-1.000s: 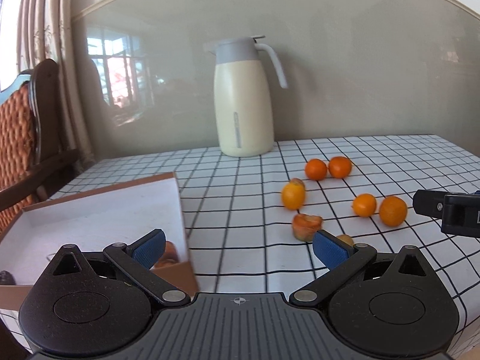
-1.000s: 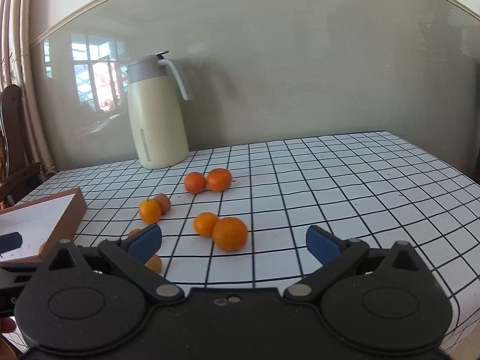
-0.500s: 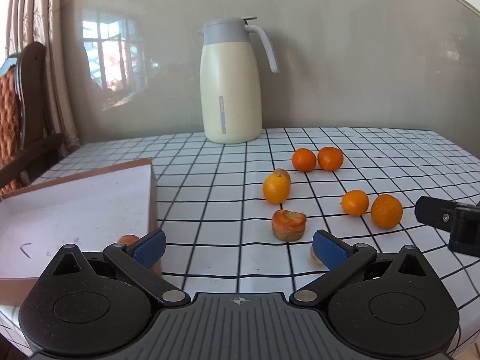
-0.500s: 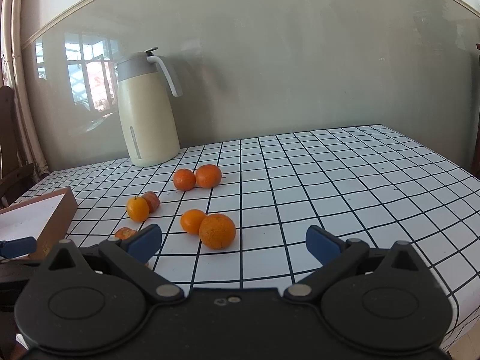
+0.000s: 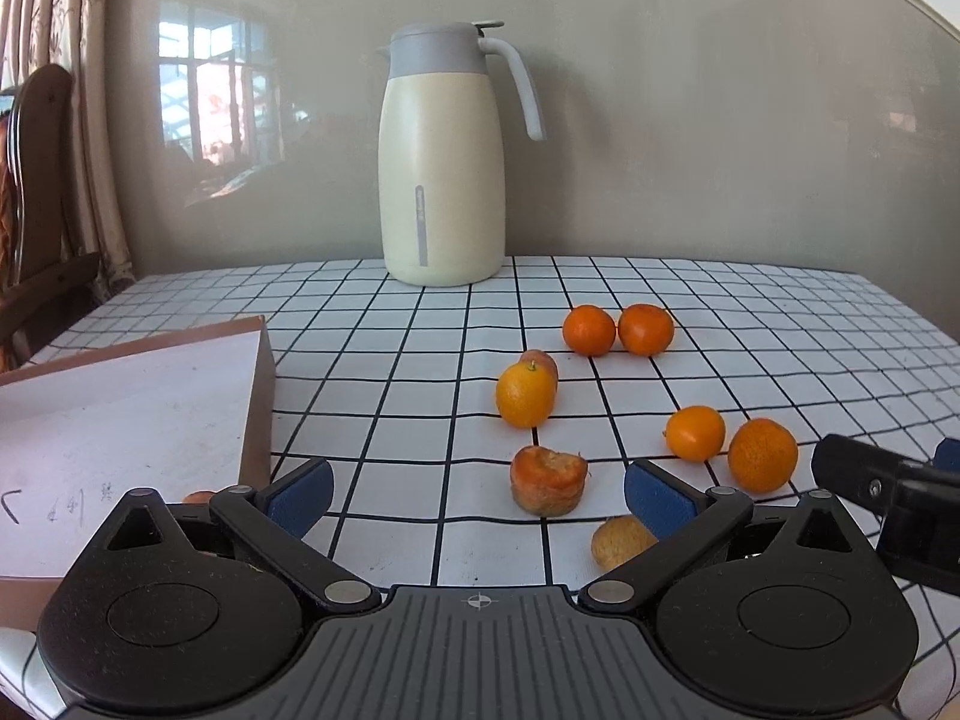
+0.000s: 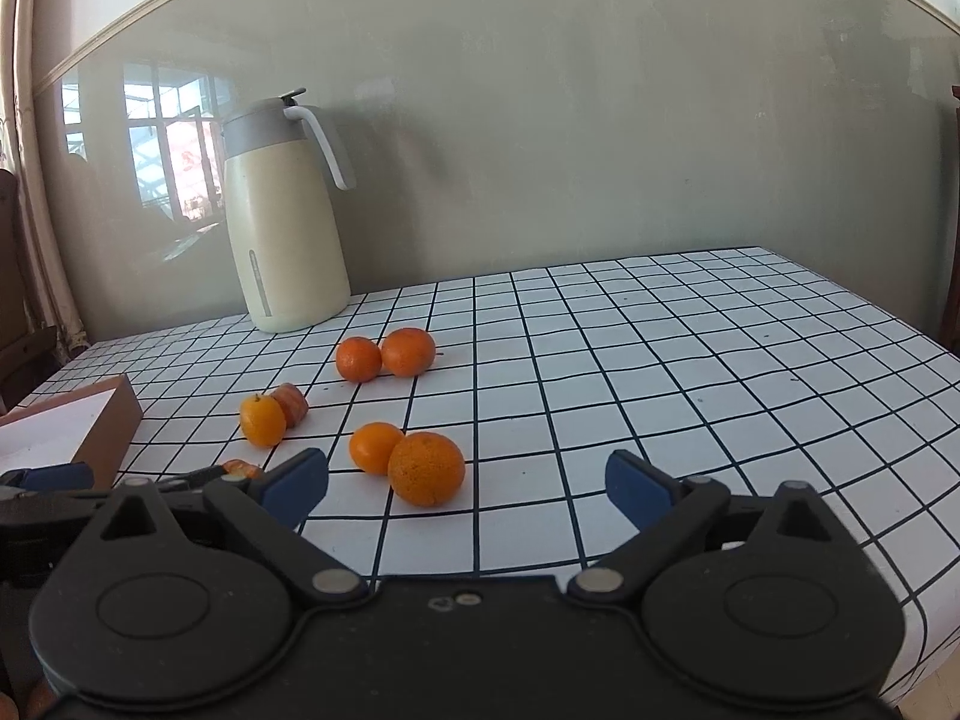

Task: Organize fruits
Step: 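Grasp the small tan fruit with the left tool while the right tool grasps the large orange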

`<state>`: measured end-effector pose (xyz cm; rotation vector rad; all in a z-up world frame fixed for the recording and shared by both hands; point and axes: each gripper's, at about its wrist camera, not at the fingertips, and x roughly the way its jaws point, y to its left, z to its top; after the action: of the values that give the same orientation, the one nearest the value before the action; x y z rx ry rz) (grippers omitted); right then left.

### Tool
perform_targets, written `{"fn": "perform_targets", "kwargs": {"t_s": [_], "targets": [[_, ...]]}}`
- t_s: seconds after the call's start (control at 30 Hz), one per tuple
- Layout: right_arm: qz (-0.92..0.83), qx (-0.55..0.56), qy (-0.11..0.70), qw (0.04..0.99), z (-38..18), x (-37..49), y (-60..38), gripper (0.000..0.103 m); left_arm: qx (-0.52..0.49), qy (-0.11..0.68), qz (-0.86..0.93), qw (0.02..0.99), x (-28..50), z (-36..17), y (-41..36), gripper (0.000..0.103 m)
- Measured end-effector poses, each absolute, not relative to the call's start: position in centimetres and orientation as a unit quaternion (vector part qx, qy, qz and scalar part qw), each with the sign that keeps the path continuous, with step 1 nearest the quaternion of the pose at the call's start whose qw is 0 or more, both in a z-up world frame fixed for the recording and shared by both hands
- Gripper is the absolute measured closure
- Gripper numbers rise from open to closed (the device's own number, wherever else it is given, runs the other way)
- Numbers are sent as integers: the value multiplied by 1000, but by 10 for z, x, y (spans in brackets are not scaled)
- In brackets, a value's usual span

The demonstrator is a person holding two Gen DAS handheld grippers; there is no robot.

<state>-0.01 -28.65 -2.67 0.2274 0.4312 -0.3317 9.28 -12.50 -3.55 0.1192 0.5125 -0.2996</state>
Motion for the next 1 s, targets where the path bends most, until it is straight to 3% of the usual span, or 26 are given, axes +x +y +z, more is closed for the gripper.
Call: {"fn": "perform_targets", "kwargs": {"t_s": [0.37,0.57,0.87,1.0], "targets": [[-172,106,207,957,-25,-1,-289,17,66,247,-156,954,87,-38,-132,1],[-176,111,207,956,-25,-3,-293,17,89,250,-165,950,80,-45,-144,20],[-179,112,209,955,-25,-3,-296,17,94,242,-182,948,66,-50,-158,38],[-174,117,213,954,-26,-1,-297,20,104,257,-187,942,66,-58,-164,59]]}}
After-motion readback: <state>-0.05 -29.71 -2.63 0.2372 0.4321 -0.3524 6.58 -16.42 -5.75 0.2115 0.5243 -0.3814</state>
